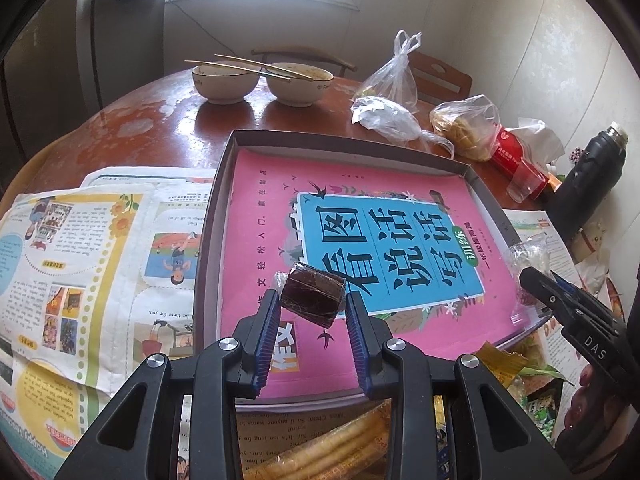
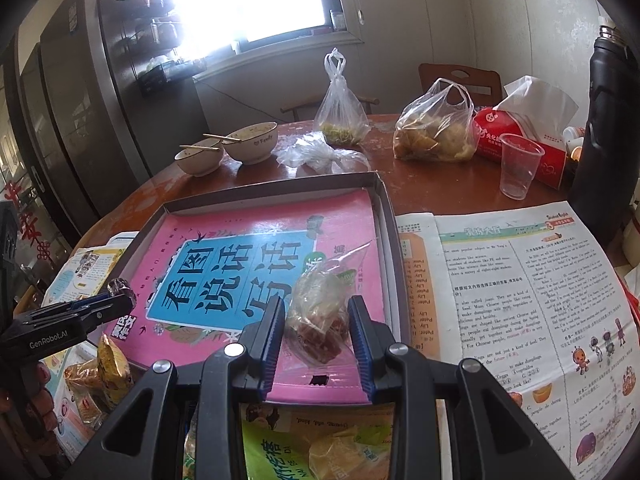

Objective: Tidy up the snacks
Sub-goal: 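Lift both held snacks and carry them over the pink book in the tray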

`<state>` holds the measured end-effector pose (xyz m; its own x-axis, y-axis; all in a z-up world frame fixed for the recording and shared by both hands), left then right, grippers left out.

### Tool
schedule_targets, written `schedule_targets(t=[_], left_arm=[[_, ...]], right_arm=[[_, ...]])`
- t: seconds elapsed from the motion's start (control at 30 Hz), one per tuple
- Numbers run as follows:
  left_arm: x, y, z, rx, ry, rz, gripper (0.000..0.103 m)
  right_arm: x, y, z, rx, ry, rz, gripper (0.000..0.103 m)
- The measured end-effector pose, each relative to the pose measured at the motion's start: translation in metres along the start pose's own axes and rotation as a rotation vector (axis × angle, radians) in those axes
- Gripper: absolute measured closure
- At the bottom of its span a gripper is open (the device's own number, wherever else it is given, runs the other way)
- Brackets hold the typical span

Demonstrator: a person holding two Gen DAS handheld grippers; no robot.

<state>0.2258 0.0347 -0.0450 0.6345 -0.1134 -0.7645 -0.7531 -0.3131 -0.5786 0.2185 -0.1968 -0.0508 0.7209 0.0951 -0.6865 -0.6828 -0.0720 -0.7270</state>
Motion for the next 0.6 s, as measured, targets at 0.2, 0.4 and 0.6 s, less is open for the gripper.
schedule_targets(t=[0.2, 0.4, 0.6], left_arm=[[0.006, 0.001, 0.001, 0.003, -0.007, 0.015, 0.069], [0.006, 0.002, 0.0, 0.018, -0.014, 0.014, 0.069], [0.007, 0.003, 0.001, 0.02, -0.021, 0.018, 0.068]], right_arm=[[0.007, 0.004, 0.0, -0.004, 0.002, 0.026, 0.07], [0.011, 0.007, -0.001, -0.002, 0.003, 0.044, 0.07], [0.014, 0.009, 0.0, -0.004, 0.007, 0.063, 0.069]])
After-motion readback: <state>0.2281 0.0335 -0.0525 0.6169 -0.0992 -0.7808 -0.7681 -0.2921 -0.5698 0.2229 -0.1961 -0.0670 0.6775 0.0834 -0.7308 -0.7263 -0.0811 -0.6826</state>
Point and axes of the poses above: each gripper's, at about its wrist camera, not at the fingertips, and x roughly the way its jaws point, z to its left, y to its underside, the point moved 5 cm from there along x, roughly the way its jaws point, and after that the axes turned 8 degrees about -x, right-handed, at the moved point
